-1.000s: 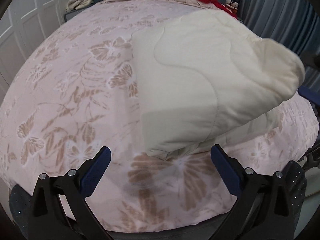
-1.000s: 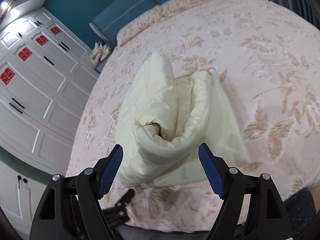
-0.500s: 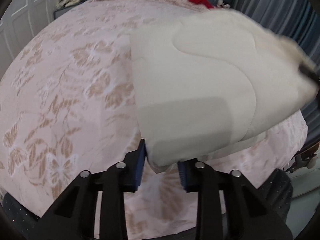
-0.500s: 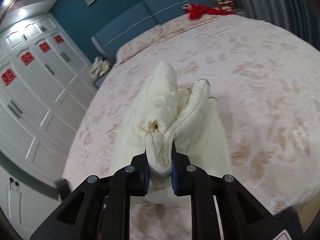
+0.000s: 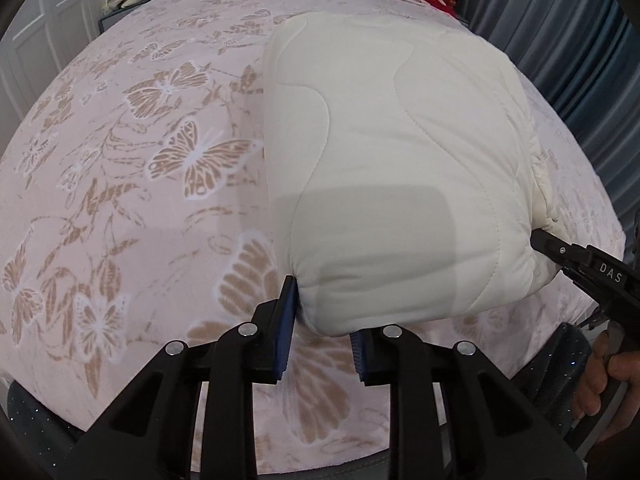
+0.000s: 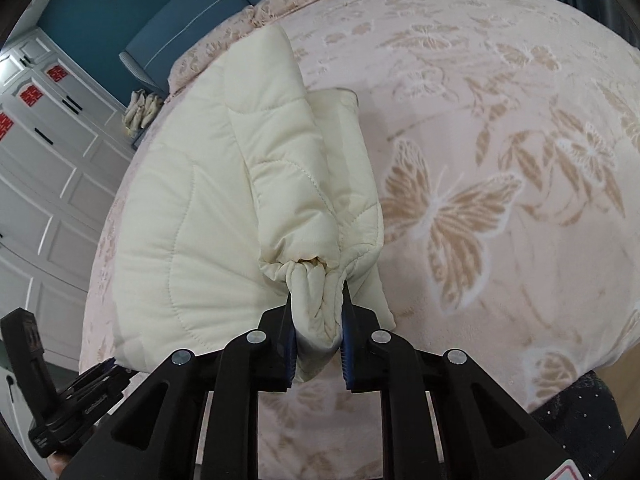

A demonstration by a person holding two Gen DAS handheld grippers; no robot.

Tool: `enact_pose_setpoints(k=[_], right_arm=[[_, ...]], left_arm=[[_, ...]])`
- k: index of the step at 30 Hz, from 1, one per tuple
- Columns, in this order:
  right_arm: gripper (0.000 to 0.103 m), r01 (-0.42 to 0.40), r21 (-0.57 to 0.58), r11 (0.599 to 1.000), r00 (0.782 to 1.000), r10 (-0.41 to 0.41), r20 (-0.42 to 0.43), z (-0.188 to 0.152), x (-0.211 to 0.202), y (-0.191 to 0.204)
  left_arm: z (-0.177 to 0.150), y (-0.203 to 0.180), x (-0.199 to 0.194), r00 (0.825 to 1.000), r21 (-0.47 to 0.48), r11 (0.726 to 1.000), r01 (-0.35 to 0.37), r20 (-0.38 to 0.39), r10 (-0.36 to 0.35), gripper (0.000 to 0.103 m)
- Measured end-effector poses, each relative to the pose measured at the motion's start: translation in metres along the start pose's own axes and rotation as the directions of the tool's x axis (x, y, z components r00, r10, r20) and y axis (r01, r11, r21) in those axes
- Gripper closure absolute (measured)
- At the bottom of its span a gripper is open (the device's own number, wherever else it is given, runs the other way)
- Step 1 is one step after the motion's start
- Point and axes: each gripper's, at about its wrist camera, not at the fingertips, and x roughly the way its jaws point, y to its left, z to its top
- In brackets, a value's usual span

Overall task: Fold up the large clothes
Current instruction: 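Grasp the folded jacket end with the right gripper while the left gripper presses the bundle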

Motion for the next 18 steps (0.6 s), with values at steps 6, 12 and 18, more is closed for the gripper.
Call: enact_pose_setpoints(k=[6,12,18], right_arm=[[0.089,0.006,0.0,1.0,1.0,-0.006,-0.022,-0.006,0.015,-0.007],[0.088,0.007,-0.004,1.0,0.999,-0.007,-0.031,-0.005,0.02,-0.007],[0.088,0.012,-0.007,1.0,1.0,-0.012,-0.028,-0.006,0.025,-0.007]], left_arm=[[-0.004,-0.002,0.009,0.999,0.004,1.0,-0.03,-0.024,0.03,0.08],[-0.007,-0.003,0.012,0.998,0.001,0.999,-0.042,-0.037,0.042,0.08],[-0.01,-0.004,0.016,0.997,0.001,0.999,-0.054,-0.048,0.054,0.08]])
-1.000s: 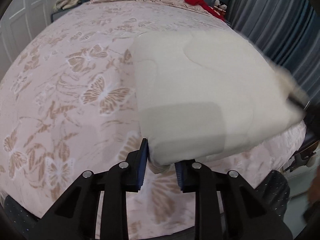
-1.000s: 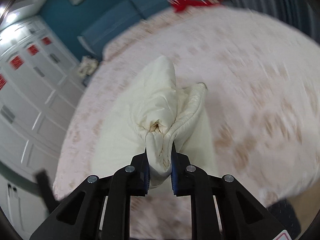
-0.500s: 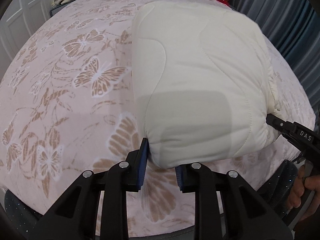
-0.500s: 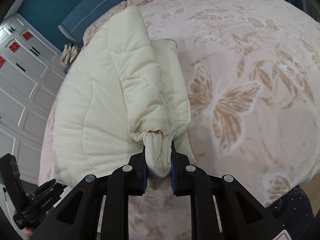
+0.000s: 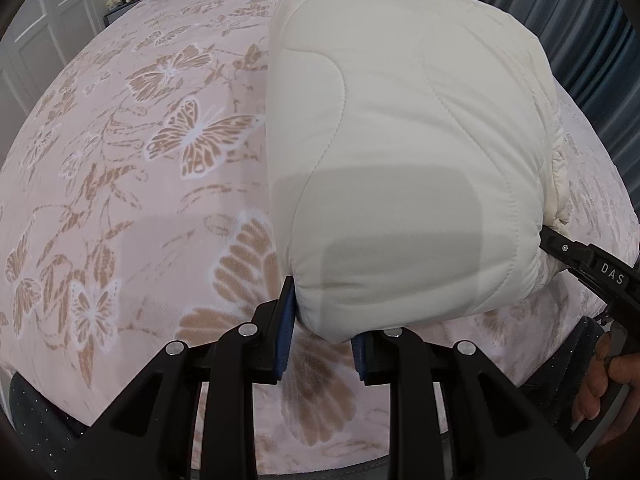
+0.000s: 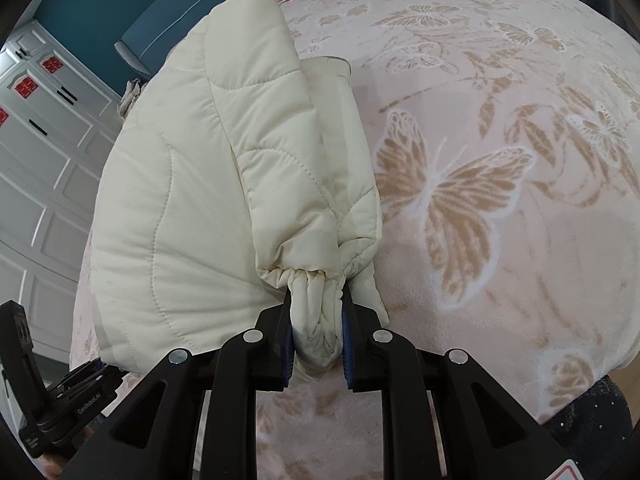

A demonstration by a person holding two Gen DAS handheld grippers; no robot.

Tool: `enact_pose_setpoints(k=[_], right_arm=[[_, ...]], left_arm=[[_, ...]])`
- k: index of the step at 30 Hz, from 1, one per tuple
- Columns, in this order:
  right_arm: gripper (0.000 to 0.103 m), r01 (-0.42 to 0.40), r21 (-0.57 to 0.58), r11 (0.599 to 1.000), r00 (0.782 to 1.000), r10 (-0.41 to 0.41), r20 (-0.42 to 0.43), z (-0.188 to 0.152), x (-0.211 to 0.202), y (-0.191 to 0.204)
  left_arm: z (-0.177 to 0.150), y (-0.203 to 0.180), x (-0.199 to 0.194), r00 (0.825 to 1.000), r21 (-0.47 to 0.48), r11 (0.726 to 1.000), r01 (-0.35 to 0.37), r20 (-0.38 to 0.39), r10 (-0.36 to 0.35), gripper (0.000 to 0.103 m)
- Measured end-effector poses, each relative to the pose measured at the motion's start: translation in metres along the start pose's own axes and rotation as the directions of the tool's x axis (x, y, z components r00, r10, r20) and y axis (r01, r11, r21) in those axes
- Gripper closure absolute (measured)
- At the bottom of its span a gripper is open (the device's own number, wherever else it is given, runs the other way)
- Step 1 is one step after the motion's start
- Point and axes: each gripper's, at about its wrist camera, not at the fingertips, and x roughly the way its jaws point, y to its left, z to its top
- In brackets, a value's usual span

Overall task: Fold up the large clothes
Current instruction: 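Grasp the folded jacket end with the right gripper while the left gripper presses the bundle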

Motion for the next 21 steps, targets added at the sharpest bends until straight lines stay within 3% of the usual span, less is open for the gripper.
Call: enact_pose_setpoints(k=[4,6,8,10,12,14,17,19,21], right_arm=[[0.087,-0.003,-0.009,1.0,1.0,0.003,0.005,-0.003,0.002,0.002],[0.082,-0.06,0.022,0.998,0.998,0.06,0.003,-0.002,0.0,-0.005],[0.072,-0.125,0.082,0.989,0.992,0.126,-0.012,0.001,-0.011,-0.015],[0.046,-0.131,0.117,0.984,0.991,0.134,-0.015,0.005,-0.035,-0.02],[0.046,-0.125,0.108,0.986,0.992,0.122,0.034,0.01,-0.073,-0.022],[0.04,-0.081,0.091,0.993,0.993,0.072,0.097,0.023,-0.104,-0.02],[0.034,-0.098,0.11,0.989,0.987,0.082,0.137,0.055,-0.117,-0.012],[0.032,-0.113,0.107,0.988,0.985,0.098,0.14,0.081,-0.107,0.002],[0.032,-0.097,0.099,0.99,0.99,0.086,0.114,0.102,-0.086,0.015]], left_arm=[[-0.001,0.003,0.006,1.0,-0.019,1.0,0.0,-0.013,0.0,0.079],[0.0,0.009,0.006,0.999,-0.044,0.999,0.032,-0.02,-0.033,0.075],[0.0,0.021,-0.002,0.994,-0.087,0.991,0.099,-0.033,-0.103,0.069],[-0.001,0.039,-0.023,0.981,-0.149,0.972,0.185,-0.035,-0.192,0.057],[-0.002,0.061,-0.056,0.963,-0.199,0.943,0.269,0.027,-0.269,0.033],[0.004,0.087,-0.097,0.946,-0.243,0.918,0.314,0.161,-0.281,0.014],[0.037,0.106,-0.117,0.924,-0.278,0.894,0.353,0.251,-0.287,0.01],[0.066,0.11,-0.112,0.911,-0.306,0.872,0.383,0.279,-0.302,0.01],[0.092,0.102,-0.097,0.905,-0.297,0.868,0.398,0.278,-0.321,0.01]])
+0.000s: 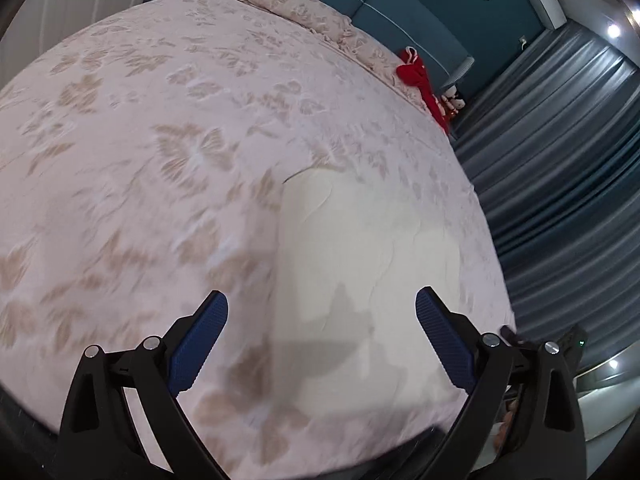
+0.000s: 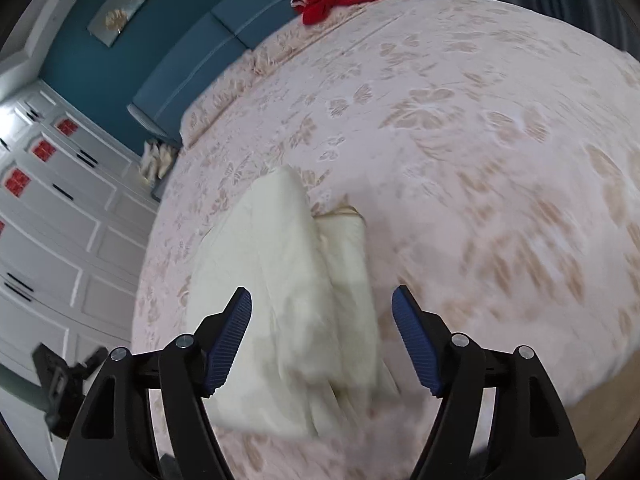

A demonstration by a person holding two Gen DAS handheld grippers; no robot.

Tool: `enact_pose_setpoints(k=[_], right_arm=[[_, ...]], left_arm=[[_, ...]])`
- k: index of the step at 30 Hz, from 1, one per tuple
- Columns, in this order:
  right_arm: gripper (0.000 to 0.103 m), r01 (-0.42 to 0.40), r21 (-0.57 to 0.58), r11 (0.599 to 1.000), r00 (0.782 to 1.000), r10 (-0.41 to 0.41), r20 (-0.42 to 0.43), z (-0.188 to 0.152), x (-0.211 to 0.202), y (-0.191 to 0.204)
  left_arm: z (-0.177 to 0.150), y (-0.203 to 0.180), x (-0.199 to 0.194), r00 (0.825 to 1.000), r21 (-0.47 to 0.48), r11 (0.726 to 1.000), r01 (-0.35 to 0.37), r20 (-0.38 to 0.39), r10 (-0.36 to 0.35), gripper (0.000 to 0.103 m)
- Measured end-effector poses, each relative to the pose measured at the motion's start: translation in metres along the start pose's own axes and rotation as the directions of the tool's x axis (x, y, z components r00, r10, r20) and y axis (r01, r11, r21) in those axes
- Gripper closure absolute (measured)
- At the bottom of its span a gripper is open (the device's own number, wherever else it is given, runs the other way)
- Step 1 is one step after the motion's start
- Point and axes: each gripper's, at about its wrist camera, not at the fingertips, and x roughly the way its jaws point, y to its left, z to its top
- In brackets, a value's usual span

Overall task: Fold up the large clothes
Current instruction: 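Grasp the folded jacket end with the right gripper while the left gripper presses the bundle, then grasp the bundle edge with the left gripper beside the right gripper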

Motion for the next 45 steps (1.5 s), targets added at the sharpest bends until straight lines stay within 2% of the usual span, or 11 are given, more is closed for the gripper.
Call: enact_pose_setpoints(k=[4,5,6,7,9,13,18,29,33,39,45], right_arm=[[0.035,0.014,0.034,0.999,0.998,-0.012,-0.058,0.016,0.051,0.01],[0.043,0.019,0.026,0.999,0.998,-0.018,-0.065,0.017,0.06,0.01],[0.071,0.017,0.019,1.0,0.997,-0.015,-0.077,0.012,0.067,0.015],[0.084,0.008,0.015,1.0,0.995,-0.006,-0.103,0.012,0.077,0.017],[0.095,-0.007,0.011,1.0,0.994,0.008,-0.113,0.01,0.088,0.016],[0.098,0.049,0.003,0.999,0.998,-0.049,-0.035,0.01,0.078,0.01],[0.098,0.155,-0.007,0.988,0.984,-0.155,-0.088,-0.001,0.109,-0.007],[0.099,0.123,0.035,0.992,0.986,-0.118,-0.114,-0.01,0.142,-0.03],[0.094,0.078,0.038,0.996,0.995,-0.075,-0.063,-0.011,0.136,-0.034],[0.042,0.207,-0.035,0.978,0.978,-0.208,-0.012,-0.011,0.101,-0.016],[0.031,0.182,0.014,0.983,0.978,-0.179,-0.108,-0.014,0.103,-0.029]], left_arm=[[0.015,-0.011,0.063,0.995,0.019,0.999,-0.028,-0.093,0.03,0.011],[0.016,-0.01,0.077,0.992,0.02,0.999,-0.05,-0.115,0.051,0.011],[0.015,-0.009,0.087,0.99,0.021,0.998,-0.053,-0.13,0.055,0.012],[0.013,-0.01,0.104,0.985,0.03,0.998,-0.06,-0.158,0.064,0.013],[0.011,-0.013,0.122,0.98,0.05,0.995,-0.084,-0.177,0.092,0.014],[0.008,-0.019,0.136,0.978,0.087,0.992,-0.092,-0.18,0.106,0.013],[0.001,-0.019,0.159,0.97,0.08,0.992,-0.098,-0.217,0.113,0.01],[-0.015,-0.002,0.191,0.964,0.061,0.991,-0.117,-0.233,0.128,0.005],[-0.018,-0.001,0.196,0.966,0.066,0.99,-0.121,-0.222,0.133,0.005],[-0.017,0.001,0.19,0.965,0.086,0.988,-0.128,-0.217,0.144,0.005],[-0.012,-0.005,0.181,0.957,0.086,0.985,-0.15,-0.239,0.167,0.005]])
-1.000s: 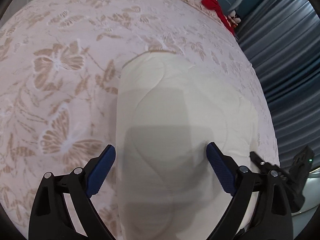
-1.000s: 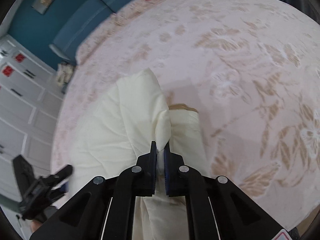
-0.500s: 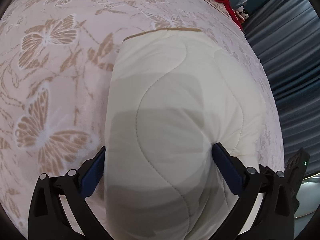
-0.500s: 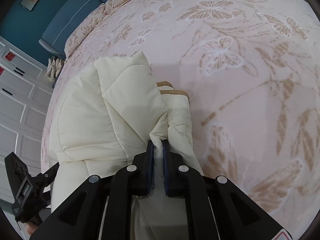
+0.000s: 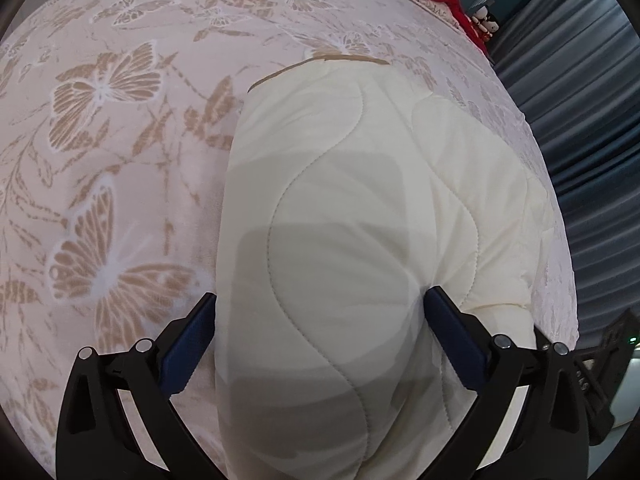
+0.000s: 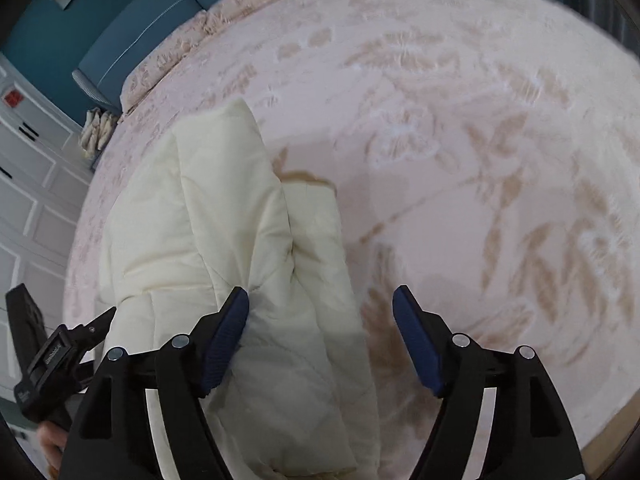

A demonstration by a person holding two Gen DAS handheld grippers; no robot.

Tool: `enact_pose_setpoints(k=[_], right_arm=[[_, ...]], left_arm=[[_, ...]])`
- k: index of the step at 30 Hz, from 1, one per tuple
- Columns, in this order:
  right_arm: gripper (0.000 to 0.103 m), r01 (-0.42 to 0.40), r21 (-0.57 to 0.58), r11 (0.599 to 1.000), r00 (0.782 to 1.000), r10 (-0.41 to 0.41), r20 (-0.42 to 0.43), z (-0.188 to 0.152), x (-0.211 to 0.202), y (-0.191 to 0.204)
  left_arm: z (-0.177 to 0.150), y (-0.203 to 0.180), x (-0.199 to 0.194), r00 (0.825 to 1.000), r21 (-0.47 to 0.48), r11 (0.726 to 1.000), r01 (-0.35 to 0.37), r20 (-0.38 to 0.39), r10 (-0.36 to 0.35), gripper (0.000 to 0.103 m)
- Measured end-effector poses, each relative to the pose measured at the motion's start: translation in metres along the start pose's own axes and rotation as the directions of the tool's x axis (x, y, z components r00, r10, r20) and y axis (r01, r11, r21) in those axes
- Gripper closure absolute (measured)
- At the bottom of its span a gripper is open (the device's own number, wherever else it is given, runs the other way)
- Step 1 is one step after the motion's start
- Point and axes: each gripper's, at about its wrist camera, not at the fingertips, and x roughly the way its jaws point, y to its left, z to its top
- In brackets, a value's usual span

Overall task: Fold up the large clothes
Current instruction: 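Grasp the bundle edge with the left gripper beside the right gripper, then lift the cream bundle with both grippers and roll it over once more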

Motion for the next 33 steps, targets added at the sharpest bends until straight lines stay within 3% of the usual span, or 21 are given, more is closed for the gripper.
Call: enact_pose_setpoints(k=[3,8,11,13,16,18,20,23,27,33], right_arm=[[0.03,-0.117,0.105,0.988,0.989,0.125,-0.074,0.002,0.017,-0.014],[0.027,-0.236,0.186,0.954,0.962,0.257,-0.094,0.001,0.035,-0.024],[0.034,-0.285,0.195,0.939,0.944,0.31,-0.114,0.003,0.042,-0.022],[0.049,-0.305,0.198,0.932,0.935,0.333,-0.125,0.004,0.043,-0.02],[0.071,-0.33,0.187,0.925,0.929,0.353,-0.112,0.005,0.033,-0.015],[0.076,-0.314,0.136,0.94,0.941,0.327,-0.084,0.006,0.015,-0.004],[0.078,-0.298,0.085,0.951,0.952,0.302,-0.051,0.005,-0.005,0.008],[0.078,-0.288,0.023,0.957,0.958,0.287,0.015,0.003,-0.041,0.025],[0.078,-0.31,-0.05,0.949,0.943,0.314,0.112,-0.002,-0.098,0.053],[0.078,-0.358,-0.155,0.921,0.896,0.385,0.222,-0.014,-0.168,0.096]], left_arm=[[0.002,0.002,0.005,0.999,-0.038,0.999,0.016,-0.031,-0.017,0.005],[0.004,0.008,0.016,0.996,-0.078,0.995,0.057,-0.064,-0.062,0.005],[0.005,0.008,0.018,0.995,-0.083,0.994,0.066,-0.074,-0.072,0.005],[0.005,0.002,0.013,0.995,-0.057,0.996,0.065,-0.07,-0.069,0.008],[0.003,-0.012,-0.003,0.998,0.007,0.999,0.045,-0.04,-0.044,0.026],[0.003,-0.022,-0.015,0.999,0.055,0.998,0.029,-0.019,-0.028,0.04],[0.0,-0.036,-0.035,1.0,0.13,0.991,0.009,0.017,-0.011,0.048],[-0.002,-0.049,-0.07,0.996,0.195,0.981,0.009,0.081,-0.025,0.05],[-0.001,-0.064,-0.122,0.984,0.241,0.971,0.014,0.168,-0.056,0.05],[0.001,-0.064,-0.208,0.948,0.294,0.956,0.007,0.303,-0.1,0.05]])
